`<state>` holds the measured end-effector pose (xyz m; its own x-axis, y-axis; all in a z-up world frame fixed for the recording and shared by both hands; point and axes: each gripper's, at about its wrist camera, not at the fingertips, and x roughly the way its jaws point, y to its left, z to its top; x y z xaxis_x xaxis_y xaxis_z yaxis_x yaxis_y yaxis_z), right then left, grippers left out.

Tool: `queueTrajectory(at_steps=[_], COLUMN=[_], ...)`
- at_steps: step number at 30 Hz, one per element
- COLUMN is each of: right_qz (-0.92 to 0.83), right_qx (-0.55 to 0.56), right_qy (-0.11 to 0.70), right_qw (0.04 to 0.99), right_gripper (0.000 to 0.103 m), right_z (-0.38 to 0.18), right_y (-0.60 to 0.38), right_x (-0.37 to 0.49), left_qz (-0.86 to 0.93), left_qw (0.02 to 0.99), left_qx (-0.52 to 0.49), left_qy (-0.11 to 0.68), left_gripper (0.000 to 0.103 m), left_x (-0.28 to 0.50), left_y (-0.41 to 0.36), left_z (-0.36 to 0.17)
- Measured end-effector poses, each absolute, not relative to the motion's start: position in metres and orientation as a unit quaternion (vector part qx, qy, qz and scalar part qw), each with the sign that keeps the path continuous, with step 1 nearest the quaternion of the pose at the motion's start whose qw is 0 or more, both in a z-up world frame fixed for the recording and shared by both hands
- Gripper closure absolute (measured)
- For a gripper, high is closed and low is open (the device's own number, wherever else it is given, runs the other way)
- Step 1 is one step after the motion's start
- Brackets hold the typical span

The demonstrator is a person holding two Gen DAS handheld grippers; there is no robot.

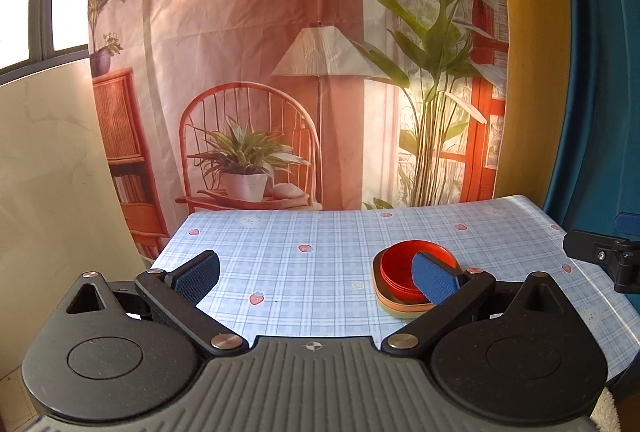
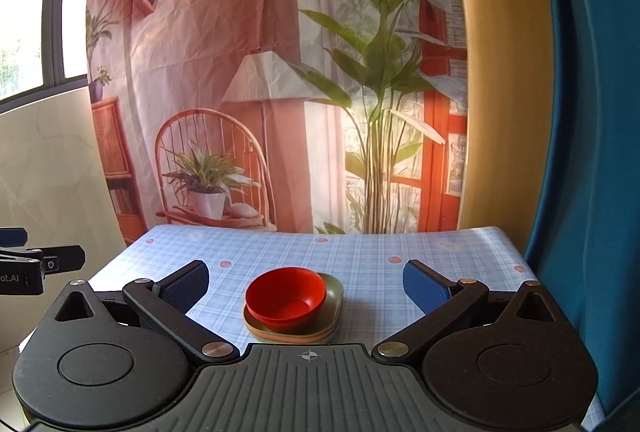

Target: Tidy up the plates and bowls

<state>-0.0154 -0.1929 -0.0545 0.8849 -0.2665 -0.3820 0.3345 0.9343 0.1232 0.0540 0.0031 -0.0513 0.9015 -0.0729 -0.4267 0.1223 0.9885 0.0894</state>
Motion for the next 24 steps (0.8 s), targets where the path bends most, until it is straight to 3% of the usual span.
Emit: queueTrajectory(at_steps=[24], right_qz=[-0.172], right_qx=[0.07], right_qy=[0.183], right_qw=[0.965], right_gripper=[0.0], right_z=[-0.072], right_y=[-0.155], right_x=[-0.062], left_qz=[-0.042], left_qw=[0.977], left_qx=[0.063], left_qy=[0.199], left_gripper=[0.0], left_x=[-0.008], left_y=[0.009], left_z=[-0.065])
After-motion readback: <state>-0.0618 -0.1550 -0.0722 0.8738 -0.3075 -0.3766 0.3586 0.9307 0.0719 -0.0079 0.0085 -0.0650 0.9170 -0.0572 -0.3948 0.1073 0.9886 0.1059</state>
